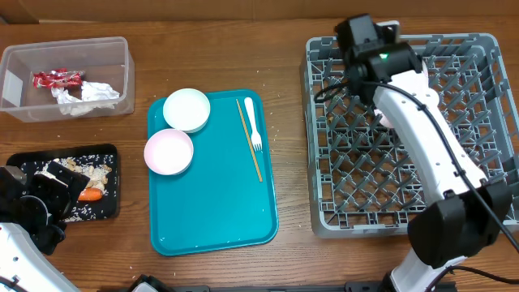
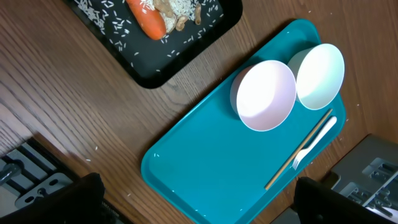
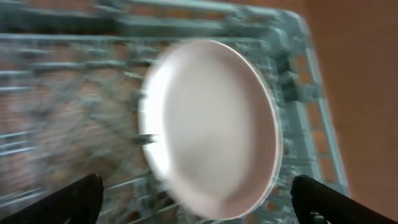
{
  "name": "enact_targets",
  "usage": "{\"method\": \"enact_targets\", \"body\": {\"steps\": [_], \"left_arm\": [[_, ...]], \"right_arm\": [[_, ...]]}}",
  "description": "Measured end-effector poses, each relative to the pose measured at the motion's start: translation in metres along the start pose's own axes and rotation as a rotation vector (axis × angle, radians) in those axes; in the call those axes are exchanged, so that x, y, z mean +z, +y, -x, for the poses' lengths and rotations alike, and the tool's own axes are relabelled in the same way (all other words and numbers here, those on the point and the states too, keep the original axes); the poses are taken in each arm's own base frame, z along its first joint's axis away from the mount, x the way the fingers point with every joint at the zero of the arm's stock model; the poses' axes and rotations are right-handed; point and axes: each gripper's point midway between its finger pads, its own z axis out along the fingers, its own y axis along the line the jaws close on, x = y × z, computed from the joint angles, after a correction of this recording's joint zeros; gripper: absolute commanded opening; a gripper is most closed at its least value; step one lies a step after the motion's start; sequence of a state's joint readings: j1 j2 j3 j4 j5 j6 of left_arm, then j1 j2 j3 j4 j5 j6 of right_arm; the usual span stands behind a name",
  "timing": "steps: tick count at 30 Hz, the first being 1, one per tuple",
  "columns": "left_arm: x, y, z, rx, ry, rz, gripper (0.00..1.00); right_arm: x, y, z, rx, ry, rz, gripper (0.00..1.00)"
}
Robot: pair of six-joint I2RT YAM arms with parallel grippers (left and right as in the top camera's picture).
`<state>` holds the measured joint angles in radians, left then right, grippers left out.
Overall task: Sort waste into correct bins and load items into the dishwasher rack
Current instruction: 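Lift the pink plate into the gray rack, stand it upright, release, then move the right gripper to the wooden stick on the teal tray and grasp it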
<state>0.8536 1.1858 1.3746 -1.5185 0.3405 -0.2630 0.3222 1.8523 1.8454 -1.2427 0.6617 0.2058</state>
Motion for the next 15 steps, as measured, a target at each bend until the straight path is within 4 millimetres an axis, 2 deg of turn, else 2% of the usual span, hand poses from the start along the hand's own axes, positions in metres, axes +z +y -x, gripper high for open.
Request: {"method": "enact_targets", "body": {"steps": [4, 9, 13, 15], "left_arm": [[0.000, 0.000, 0.000, 0.000, 0.000, 0.000, 1.00], [0.000, 0.000, 0.000, 0.000, 0.001, 0.000, 1.00], [0.000, 0.000, 0.000, 0.000, 0.000, 0.000, 1.00], [0.000, 0.000, 0.000, 0.000, 0.000, 0.000, 1.00]], "right_arm": [[-0.052, 0.046, 0.011, -0.014, -0.015, 0.287, 1.00], [-0.110, 0.121, 0.012, -0.047, -0.024, 0.701, 1.00], [-0.137, 0.163, 0.001, -0.098, -0.011, 0.889, 0.94], [-0.139, 0.179, -0.007, -0.117, 0.007, 0.922, 0.88]]}}
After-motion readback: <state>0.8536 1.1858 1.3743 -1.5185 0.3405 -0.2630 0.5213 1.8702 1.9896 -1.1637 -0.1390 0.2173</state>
